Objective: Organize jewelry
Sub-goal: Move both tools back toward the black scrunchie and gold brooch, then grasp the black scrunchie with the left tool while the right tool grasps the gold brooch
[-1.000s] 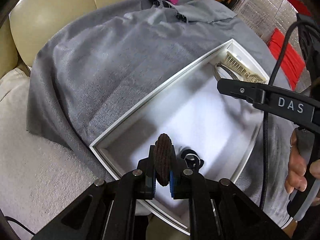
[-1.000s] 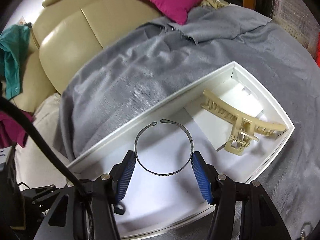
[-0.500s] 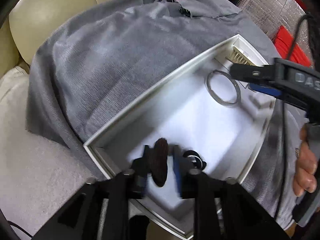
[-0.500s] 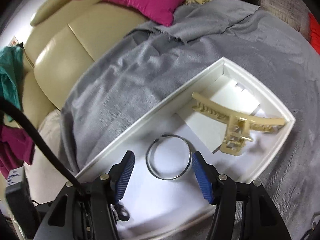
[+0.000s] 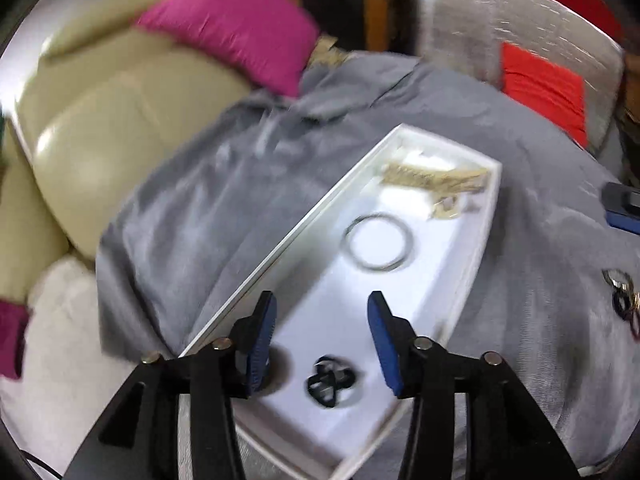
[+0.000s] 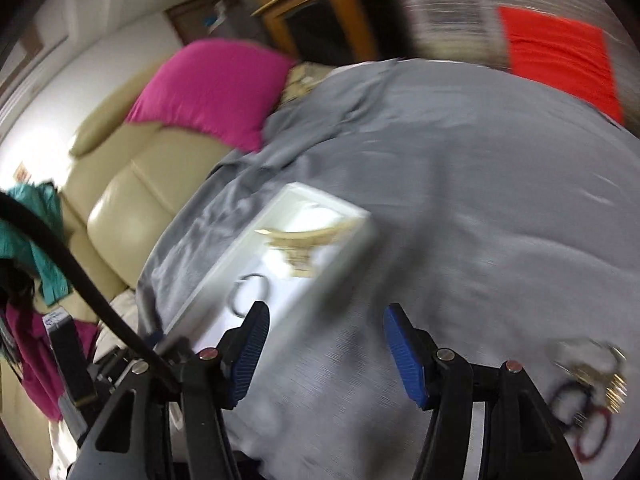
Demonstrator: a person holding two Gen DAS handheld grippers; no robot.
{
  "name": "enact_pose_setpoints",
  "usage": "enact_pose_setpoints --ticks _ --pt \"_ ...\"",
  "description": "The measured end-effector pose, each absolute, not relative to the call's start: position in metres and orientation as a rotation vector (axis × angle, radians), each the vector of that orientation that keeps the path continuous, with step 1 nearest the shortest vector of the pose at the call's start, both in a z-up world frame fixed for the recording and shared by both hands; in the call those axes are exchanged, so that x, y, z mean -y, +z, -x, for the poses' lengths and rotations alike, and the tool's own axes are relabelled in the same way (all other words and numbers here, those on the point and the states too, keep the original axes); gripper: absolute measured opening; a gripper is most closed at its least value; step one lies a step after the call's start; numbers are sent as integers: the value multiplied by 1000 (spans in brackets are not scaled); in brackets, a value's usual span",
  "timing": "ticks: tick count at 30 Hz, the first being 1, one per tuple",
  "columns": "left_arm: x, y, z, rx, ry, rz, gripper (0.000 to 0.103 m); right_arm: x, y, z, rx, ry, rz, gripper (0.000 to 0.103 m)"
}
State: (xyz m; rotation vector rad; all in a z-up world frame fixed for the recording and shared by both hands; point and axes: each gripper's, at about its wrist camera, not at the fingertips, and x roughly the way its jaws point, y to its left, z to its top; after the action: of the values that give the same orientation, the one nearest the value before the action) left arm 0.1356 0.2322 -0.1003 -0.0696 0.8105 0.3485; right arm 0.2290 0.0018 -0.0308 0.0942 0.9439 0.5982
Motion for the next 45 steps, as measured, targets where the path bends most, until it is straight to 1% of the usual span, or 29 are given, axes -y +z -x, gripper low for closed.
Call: enact_pose_setpoints --ticks 4,8,12,16,25,29,32,34,42,44,45 --pt "-194 -90 -137 -753 272 -6 53 83 -31 -219 -927 520 -166 64" --pt "-151 -85 -149 -751 153 -8 53 167 -37 -213 -912 431 -294 62" --pt "-104 -86 -162 -755 52 -28 53 227 -53 -212 -916 385 -449 62" --pt "-58 -90 -166 -785 -44 -29 53 258 -77 -216 -965 381 -552 62" --pt "26 -107 -193 -850 -218 -55 53 275 -105 -233 -1052 352 -594 62" --pt "44 -119 -208 -902 -269 -60 53 271 -113 -241 -1082 348 -579 62" --pt "49 -123 -214 -925 -288 -65 53 263 -118 -248 -1111 321 -536 62" --pt "48 -123 -215 -933 -293 -57 53 257 -120 -251 -1121 300 -490 60" --pt "30 -121 -217 -939 -266 -34 53 240 -122 -257 -1110 251 -372 60" --pt "29 -121 -214 -940 -265 -35 53 237 -122 -256 -1102 233 -337 57" --pt "29 -121 -213 -941 -270 -34 53 234 -122 -256 -1099 218 -315 53"
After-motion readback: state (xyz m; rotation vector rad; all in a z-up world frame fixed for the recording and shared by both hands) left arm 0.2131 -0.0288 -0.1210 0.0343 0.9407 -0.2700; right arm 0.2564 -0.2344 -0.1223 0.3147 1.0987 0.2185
